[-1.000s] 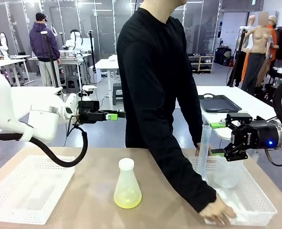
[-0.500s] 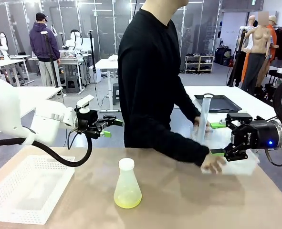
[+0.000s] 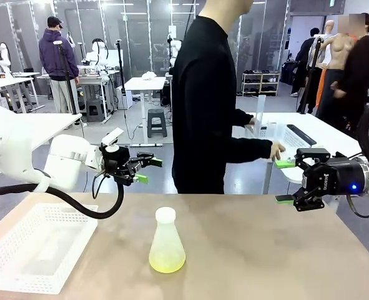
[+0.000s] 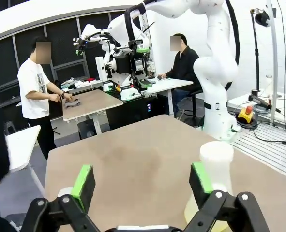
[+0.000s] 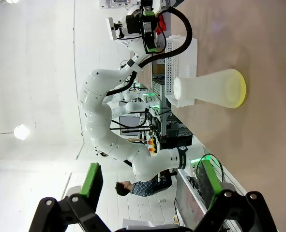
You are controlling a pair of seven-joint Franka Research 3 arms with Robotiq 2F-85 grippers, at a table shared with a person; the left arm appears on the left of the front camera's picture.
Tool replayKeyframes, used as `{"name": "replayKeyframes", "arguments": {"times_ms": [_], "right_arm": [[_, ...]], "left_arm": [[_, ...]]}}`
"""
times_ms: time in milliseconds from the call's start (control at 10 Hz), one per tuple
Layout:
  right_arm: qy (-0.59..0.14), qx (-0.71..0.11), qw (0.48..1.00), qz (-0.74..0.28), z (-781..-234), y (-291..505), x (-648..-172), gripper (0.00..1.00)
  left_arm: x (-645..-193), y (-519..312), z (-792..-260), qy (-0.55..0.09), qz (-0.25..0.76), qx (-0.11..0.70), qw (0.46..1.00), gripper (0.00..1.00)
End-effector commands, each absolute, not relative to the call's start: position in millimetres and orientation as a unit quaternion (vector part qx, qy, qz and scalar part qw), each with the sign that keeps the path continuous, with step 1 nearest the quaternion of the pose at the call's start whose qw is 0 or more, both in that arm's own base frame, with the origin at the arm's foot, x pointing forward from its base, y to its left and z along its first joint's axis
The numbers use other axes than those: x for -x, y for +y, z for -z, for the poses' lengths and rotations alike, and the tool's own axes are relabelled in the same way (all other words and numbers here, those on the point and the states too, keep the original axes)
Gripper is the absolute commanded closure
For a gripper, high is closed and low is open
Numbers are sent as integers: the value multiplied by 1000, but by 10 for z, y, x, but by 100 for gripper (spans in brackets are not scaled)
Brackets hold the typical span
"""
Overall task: Prepare the solutions needed for the experiment.
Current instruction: When the human places the Big flask in the center of the table, pick up the Big flask and place it in the left Organizing basket.
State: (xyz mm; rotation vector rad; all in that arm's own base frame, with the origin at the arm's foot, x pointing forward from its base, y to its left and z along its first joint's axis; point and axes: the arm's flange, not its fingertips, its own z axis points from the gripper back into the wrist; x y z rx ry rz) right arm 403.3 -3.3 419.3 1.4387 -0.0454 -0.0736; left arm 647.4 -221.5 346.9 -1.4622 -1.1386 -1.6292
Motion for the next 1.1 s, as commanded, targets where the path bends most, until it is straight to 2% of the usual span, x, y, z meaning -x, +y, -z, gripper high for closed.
{"name": "replayKeyframes", "arguments": {"times_ms": [0,300,500,1000], "right_arm": [[-23,-661,749,32,-4212,-30,-4029,0],[-23,-661,749,32,-4212,-30,-4029,0],[-23,-661,749,32,-4212,-30,-4029,0],[-23,-661,749,32,-4212,-30,-4029,0]], "left_arm": [[-6468,-2233,-3448,-437,625,558,327,0],[-6644,-2350,-3140,-355,649,596,313,0],[-6592,-2445,-3003,-302,664,618,293,0],[-6348,-2713,-2789,-277,647,666,248,0]]}}
